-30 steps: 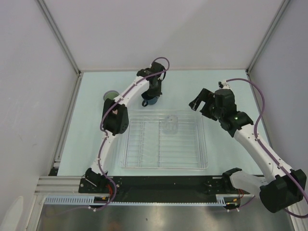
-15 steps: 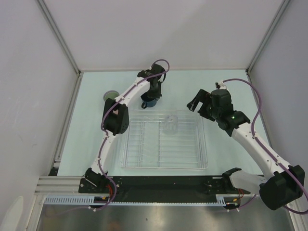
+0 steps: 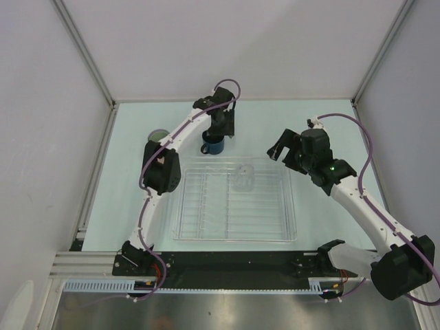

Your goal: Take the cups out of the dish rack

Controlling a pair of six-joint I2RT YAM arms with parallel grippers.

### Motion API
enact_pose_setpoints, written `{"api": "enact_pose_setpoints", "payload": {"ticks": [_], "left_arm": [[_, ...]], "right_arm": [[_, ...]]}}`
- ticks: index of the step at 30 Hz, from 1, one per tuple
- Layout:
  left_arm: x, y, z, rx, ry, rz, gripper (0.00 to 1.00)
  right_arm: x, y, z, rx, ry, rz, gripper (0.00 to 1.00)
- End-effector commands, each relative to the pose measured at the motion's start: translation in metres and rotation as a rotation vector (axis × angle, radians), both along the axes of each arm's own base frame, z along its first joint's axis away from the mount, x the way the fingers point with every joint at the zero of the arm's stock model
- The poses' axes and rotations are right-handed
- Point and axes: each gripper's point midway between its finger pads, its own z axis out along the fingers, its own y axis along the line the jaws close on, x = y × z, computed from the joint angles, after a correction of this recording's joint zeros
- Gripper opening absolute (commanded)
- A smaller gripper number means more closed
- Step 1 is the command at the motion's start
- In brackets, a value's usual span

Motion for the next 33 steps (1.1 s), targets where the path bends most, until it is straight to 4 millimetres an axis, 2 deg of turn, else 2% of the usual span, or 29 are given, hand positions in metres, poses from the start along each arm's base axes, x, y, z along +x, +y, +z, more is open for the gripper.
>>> {"api": "enact_pose_setpoints", "payload": {"ticks": [1,6,7,10,11,13,14,15,16,17,18,19,20,21,23,24,29,30,32,33], "left_arm": [[0.013,-0.005,0.092,-0.117,-0.211,0.009,0.64],[0.008,-0.017,0.147,-0.199,-0.334,-0.022,0.65],[0.005,-0.014,0.167,-0.204,-0.377,-0.019,0.65],[-0.006,-0.019,0.189,-0.225,-0.455,-0.032,0.70],[-0.018,-0.019,0.215,-0.252,-0.507,-0.040,0.72],[-0.029,-0.018,0.219,-0.269,-0.538,-0.042,0.74],[-0.043,-0.016,0.241,-0.298,-0.578,-0.046,0.74],[-0.049,-0.015,0.231,-0.295,-0.572,-0.049,0.76],[-0.056,-0.014,0.232,-0.301,-0.578,-0.051,0.76],[-0.069,-0.014,0.256,-0.340,-0.636,-0.054,0.76],[-0.078,-0.013,0.238,-0.328,-0.610,-0.063,0.76],[-0.089,-0.015,0.240,-0.339,-0.622,-0.077,0.76],[-0.098,-0.009,0.258,-0.369,-0.670,-0.073,0.76],[-0.107,-0.005,0.242,-0.355,-0.653,-0.077,0.76],[-0.119,-0.002,0.244,-0.393,-0.671,-0.072,0.76],[-0.131,0.007,0.240,-0.402,-0.672,-0.071,0.76],[-0.157,0.023,0.235,-0.415,-0.687,-0.062,0.77],[-0.160,0.025,0.226,-0.402,-0.674,-0.063,0.77],[-0.167,0.031,0.227,-0.407,-0.682,-0.060,0.77],[-0.169,0.033,0.219,-0.401,-0.670,-0.059,0.77]], "right_arm": [[0.004,0.002,0.009,-0.005,-0.048,0.010,0.98],[0.002,-0.001,0.015,-0.037,-0.069,0.005,0.97],[0.000,0.002,0.015,-0.054,-0.074,0.019,0.98],[-0.008,0.006,0.015,-0.143,-0.098,0.049,0.98],[-0.010,0.008,0.013,-0.170,-0.098,0.064,0.97],[-0.016,0.015,0.004,-0.234,-0.077,0.096,0.98],[-0.021,0.021,0.000,-0.271,-0.075,0.123,0.98],[-0.024,0.026,-0.005,-0.289,-0.061,0.143,0.98],[-0.023,0.030,-0.010,-0.308,-0.052,0.151,0.98],[-0.028,0.037,-0.013,-0.318,-0.050,0.176,0.98],[-0.028,0.042,-0.013,-0.320,-0.056,0.185,0.98],[-0.027,0.044,-0.018,-0.332,-0.050,0.189,0.98],[-0.028,0.050,-0.018,-0.332,-0.057,0.200,0.98],[-0.028,0.053,-0.019,-0.333,-0.059,0.206,0.98],[-0.026,0.060,-0.023,-0.351,-0.056,0.222,0.98],[-0.024,0.063,-0.025,-0.356,-0.054,0.225,0.98],[-0.015,0.083,-0.029,-0.399,-0.056,0.252,0.98],[-0.016,0.089,-0.029,-0.407,-0.058,0.267,0.98],[-0.010,0.097,-0.031,-0.420,-0.057,0.275,0.98],[-0.009,0.101,-0.032,-0.424,-0.057,0.282,0.98]]}}
